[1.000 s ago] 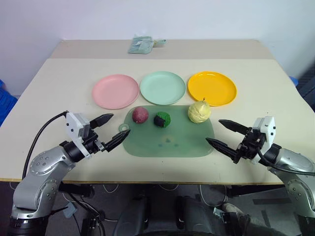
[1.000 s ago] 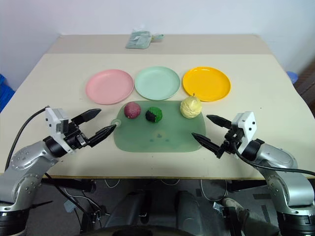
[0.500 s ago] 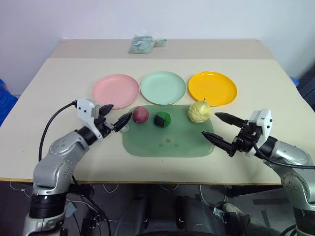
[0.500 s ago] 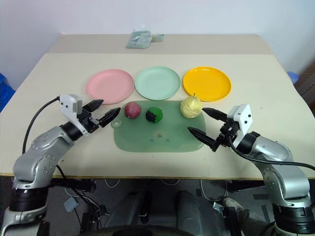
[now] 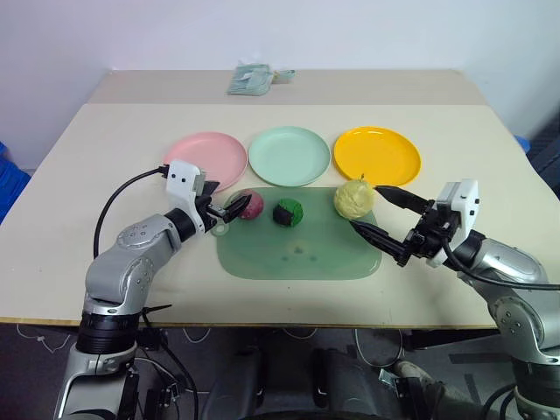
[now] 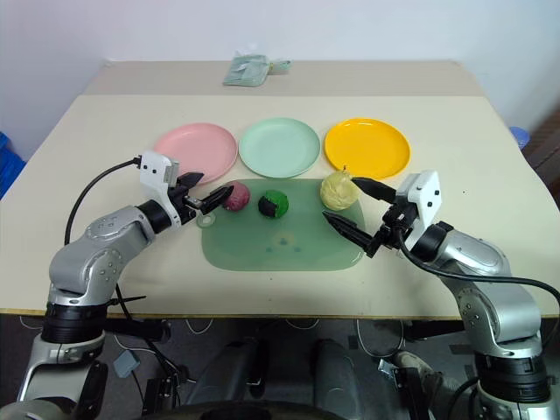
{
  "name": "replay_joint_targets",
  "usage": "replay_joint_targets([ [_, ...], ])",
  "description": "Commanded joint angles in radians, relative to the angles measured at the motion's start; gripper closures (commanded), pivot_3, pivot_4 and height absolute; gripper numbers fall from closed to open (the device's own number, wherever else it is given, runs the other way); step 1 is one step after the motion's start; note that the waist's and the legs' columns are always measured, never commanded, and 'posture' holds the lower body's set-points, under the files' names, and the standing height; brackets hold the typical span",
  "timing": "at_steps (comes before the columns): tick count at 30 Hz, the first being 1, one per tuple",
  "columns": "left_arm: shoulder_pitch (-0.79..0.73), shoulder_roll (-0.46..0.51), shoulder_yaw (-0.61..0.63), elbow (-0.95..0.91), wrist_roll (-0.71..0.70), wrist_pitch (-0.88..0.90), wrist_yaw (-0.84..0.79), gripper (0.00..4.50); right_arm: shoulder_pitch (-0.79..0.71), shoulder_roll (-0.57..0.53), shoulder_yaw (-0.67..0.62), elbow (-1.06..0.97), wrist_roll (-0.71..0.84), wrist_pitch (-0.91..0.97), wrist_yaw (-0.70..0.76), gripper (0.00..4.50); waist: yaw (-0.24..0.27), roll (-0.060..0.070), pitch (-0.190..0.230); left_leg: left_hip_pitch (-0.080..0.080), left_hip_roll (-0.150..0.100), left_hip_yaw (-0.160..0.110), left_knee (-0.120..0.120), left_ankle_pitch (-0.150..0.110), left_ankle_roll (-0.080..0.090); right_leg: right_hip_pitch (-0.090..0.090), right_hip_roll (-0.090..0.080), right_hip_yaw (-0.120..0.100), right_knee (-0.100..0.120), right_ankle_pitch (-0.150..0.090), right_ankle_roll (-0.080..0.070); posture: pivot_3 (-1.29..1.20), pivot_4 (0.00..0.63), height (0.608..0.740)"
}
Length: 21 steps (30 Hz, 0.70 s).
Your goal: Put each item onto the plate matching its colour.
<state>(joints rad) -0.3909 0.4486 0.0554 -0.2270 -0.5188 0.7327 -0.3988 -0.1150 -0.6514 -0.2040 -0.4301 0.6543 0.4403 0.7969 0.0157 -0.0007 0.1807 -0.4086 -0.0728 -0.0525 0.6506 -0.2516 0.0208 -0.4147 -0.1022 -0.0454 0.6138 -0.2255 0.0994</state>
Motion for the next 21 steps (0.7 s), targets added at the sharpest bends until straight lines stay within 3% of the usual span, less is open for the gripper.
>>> replay_joint_targets([
  [1,-0.028,-0.001,-0.001,-0.004,0.016,0.011,0.001,0.00,-0.029,-0.024,-0.004,-0.022,0.030,-0.001,0.045,0.03,0.000,0.000,0.000,0.000,0.000,0.000,0.000,0.000,0.000,0.000,0.000,0.000,0.000,0.000,0.000,0.00,0.150,0.740],
  [21,-0.070,-0.051,-0.077,0.063,0.088,0.081,-0.004,0.00,-0.098,-0.015,0.046,0.019,0.017,-0.009,0.103,0.03,0.000,0.000,0.000,0.000,0.000,0.000,0.001,0.000,0.000,0.000,0.000,0.000,0.000,0.000,0.000,0.00,0.150,0.740],
])
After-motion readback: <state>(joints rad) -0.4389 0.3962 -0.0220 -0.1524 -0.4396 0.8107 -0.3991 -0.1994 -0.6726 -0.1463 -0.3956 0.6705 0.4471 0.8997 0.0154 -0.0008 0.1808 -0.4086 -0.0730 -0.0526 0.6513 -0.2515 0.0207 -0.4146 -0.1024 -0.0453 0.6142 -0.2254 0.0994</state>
